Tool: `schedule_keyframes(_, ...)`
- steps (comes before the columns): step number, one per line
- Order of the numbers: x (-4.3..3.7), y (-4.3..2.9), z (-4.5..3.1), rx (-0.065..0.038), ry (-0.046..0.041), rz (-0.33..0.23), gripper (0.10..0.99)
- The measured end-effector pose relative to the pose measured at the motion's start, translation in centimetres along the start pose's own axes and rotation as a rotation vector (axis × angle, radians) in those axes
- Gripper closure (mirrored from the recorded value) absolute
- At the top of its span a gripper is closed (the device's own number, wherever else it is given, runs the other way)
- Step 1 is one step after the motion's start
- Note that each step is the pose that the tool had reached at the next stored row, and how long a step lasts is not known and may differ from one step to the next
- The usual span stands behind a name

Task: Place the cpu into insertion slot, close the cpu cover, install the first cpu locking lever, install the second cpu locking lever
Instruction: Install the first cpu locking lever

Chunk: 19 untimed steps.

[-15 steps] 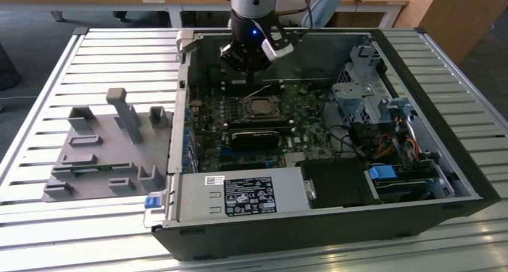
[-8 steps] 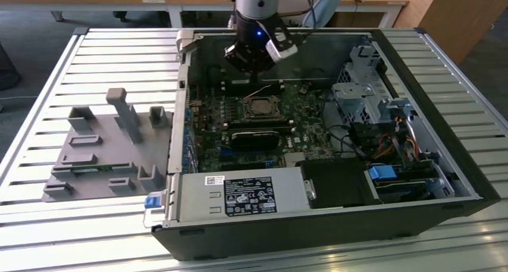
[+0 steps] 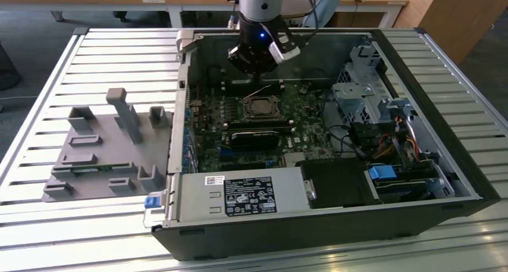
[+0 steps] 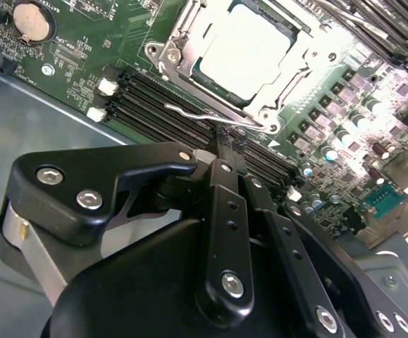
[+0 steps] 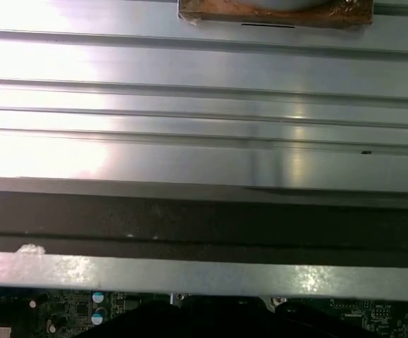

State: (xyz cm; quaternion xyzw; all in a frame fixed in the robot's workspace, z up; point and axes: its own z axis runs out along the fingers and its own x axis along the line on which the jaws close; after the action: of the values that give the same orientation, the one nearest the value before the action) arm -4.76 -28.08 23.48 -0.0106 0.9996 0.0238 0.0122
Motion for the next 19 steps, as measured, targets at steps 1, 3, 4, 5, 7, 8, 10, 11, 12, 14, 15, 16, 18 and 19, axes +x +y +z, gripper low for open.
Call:
schedule_keyframes(1, -0.05, 0.01, 0.08, 0.000, -0.0001, 0.001, 0.980)
schedule_keyframes(3, -0.13, 0.02, 0.25, 0.000, -0.0002, 0.003, 0.980)
schedule_keyframes(4, -0.16, 0.03, 0.33, 0.000, -0.0003, 0.005, 0.980)
schedule_keyframes(5, -0.20, 0.03, 0.41, 0.000, -0.0004, 0.006, 0.980)
schedule_keyframes(7, -0.30, 0.02, 0.53, 0.000, -0.0004, 0.006, 0.980)
schedule_keyframes(8, -0.37, 0.02, 0.57, 0.000, -0.0003, 0.006, 0.980)
schedule_keyframes(10, -0.55, 0.01, 0.63, 0.000, -0.0003, 0.006, 0.980)
schedule_keyframes(11, -0.63, 0.01, 0.65, 0.000, -0.0003, 0.006, 0.980)
schedule_keyframes(12, -0.72, 0.00, 0.68, 0.000, -0.0003, 0.006, 0.980)
schedule_keyframes(14, -0.82, 0.00, 0.76, 0.000, -0.0004, 0.007, 0.980)
schedule_keyframes(15, -0.82, 0.00, 0.81, 0.000, -0.0005, 0.009, 0.980)
schedule_keyframes(16, -0.83, 0.00, 0.84, 0.000, -0.0006, 0.011, 0.980)
schedule_keyframes(18, -0.84, -0.01, 0.90, 0.000, -0.0007, 0.013, 0.980)
schedule_keyframes(19, -0.84, -0.01, 0.92, 0.000, -0.0006, 0.014, 0.980)
